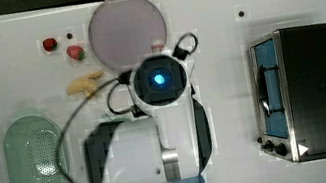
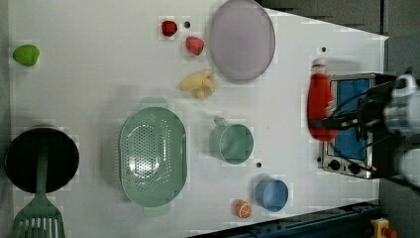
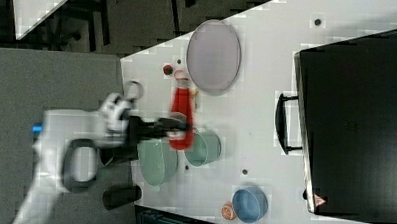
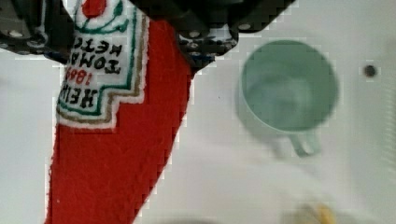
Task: Pick Ketchup from the table and place it in strainer.
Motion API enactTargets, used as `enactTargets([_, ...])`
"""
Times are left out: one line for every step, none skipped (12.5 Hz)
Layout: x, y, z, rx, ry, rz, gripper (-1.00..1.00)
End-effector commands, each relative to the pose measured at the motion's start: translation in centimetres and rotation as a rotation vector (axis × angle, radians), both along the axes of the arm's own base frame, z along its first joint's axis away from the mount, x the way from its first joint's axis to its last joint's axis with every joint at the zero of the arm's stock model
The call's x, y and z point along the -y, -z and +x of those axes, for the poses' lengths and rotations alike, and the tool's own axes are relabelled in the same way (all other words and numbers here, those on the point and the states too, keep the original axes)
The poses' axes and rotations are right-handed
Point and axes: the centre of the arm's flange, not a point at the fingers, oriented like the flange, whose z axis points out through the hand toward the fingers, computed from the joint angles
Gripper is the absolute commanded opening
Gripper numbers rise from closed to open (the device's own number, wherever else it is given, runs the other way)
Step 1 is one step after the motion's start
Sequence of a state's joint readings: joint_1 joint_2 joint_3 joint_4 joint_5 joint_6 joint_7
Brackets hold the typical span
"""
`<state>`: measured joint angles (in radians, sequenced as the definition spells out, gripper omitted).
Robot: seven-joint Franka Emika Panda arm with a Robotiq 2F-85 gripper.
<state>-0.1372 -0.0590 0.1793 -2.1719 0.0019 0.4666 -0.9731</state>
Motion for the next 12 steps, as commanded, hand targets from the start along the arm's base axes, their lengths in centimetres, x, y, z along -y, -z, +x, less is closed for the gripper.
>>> enactTargets([-5.8, -3.8, 0.0, -0.021, -0.033, 0.020, 0.20])
enactTargets([-8.0, -4.5, -0.2, -0.023, -0.028, 0.028, 0.20])
enactTargets([-10.4, -4.9, -0.6, -0.018, -0.018, 0.029, 0.20])
enactTargets([-12.8, -4.9, -1.2, -0.016, 0.001, 0.023, 0.20])
enactTargets([-15.3, -4.8, -2.0, -0.019, 0.032, 0.014, 0.20])
enactTargets([-18.0, -4.4, -2.9, -0.024, 0.068, 0.007, 0.20])
enactTargets([-20.6, -3.9, -3.8, -0.027, 0.101, 0.000, 0.20])
enactTargets([-23.2, -3.3, -4.8, -0.028, 0.131, -0.003, 0.20])
enactTargets([-25.6, -2.6, -5.7, -0.025, 0.164, 0.000, 0.20])
enactTargets([-28.0, -1.8, -6.5, -0.019, 0.195, 0.013, 0.20])
enactTargets([-30.2, -0.8, -7.2, -0.015, 0.221, 0.032, 0.20])
enactTargets([-32.0, 0.5, -7.9, -0.016, 0.254, 0.054, 0.20])
